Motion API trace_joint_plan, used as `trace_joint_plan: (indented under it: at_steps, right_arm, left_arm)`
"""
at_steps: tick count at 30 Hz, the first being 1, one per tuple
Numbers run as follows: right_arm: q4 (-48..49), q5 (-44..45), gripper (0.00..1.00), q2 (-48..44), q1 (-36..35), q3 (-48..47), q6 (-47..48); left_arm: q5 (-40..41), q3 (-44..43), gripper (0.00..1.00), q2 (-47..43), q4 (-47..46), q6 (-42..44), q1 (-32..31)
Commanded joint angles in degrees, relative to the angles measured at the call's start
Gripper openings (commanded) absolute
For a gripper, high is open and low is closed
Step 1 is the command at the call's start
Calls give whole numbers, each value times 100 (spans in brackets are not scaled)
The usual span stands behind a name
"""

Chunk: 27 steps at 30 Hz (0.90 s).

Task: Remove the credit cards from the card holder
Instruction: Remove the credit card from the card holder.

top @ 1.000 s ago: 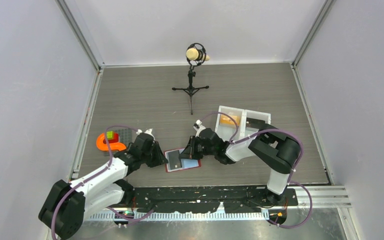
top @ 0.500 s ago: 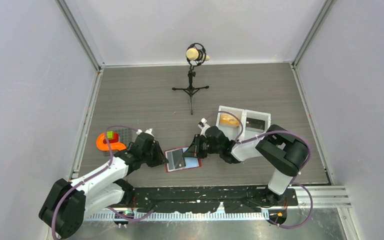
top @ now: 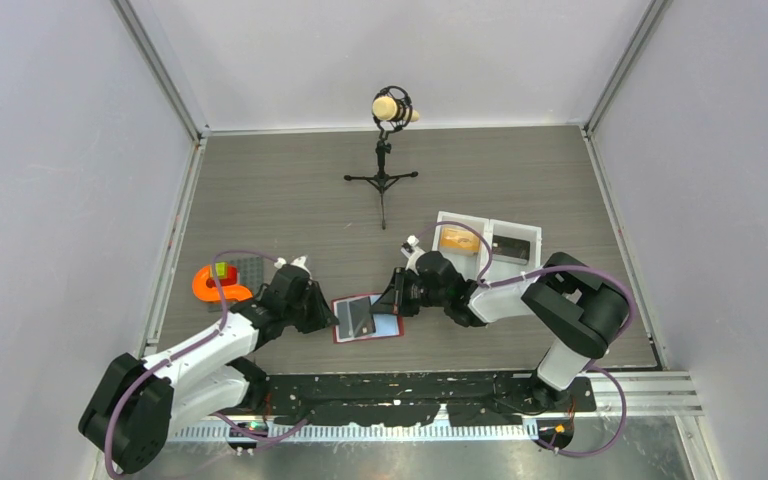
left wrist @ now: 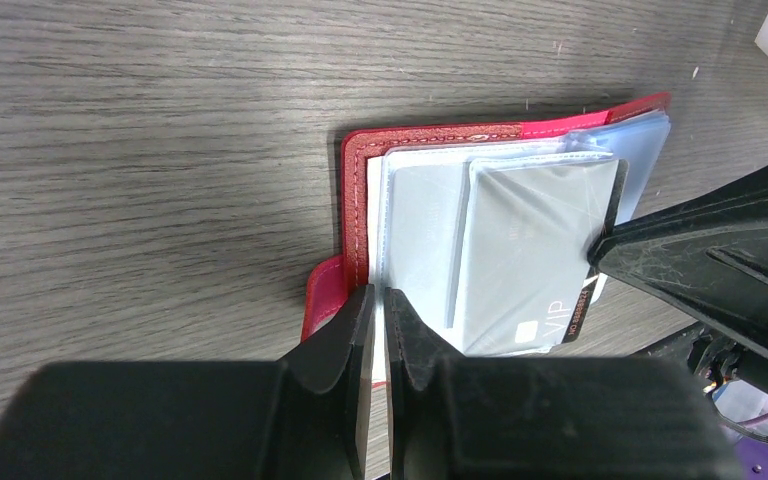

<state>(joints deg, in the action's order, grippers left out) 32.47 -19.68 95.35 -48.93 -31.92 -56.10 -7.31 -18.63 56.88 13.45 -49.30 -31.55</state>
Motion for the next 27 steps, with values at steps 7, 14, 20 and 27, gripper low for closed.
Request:
trace_joint_plan:
  at_steps: [7,14,20,27]
  right_arm:
    - [522,-336,8,28,65,-99,-199]
    - [651,-336,6,110,67,-113,-283]
    - [402,-93,5,-169,72,-2,-181]
    - [-795,450,5,-1004,107,31,171]
  left_arm:
    - [336,97,11,116,396,149,0]
    - [326,113,11,90,395,149,0]
    - [327,106,11,94,395,149,0]
    - [257,76,12,39,420,177,3]
